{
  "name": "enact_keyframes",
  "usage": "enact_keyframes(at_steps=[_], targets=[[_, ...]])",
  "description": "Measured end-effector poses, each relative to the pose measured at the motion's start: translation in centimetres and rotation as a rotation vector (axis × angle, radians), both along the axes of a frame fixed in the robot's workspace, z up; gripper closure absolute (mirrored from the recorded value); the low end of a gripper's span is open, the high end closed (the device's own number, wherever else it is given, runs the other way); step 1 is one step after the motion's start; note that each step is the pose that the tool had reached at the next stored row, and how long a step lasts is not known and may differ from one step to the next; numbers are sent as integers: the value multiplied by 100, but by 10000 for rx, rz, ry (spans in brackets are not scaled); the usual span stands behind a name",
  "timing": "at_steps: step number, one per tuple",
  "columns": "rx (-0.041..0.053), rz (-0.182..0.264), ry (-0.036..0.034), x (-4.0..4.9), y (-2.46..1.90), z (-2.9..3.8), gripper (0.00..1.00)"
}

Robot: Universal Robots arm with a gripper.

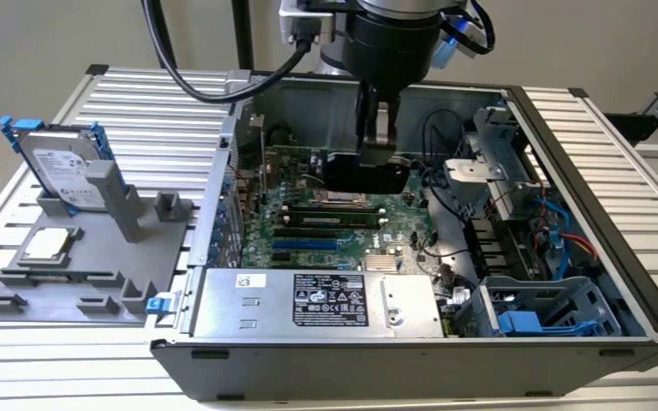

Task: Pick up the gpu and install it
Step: 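Insert the gpu into the slot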

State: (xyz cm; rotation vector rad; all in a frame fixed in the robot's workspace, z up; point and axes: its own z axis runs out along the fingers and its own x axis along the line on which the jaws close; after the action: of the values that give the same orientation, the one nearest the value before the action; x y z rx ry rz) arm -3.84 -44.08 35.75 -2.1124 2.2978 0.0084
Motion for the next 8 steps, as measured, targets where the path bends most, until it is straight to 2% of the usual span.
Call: enact_keyframes(at_steps=[8], targets=[[-3, 0, 0, 0, 0, -37, 100]])
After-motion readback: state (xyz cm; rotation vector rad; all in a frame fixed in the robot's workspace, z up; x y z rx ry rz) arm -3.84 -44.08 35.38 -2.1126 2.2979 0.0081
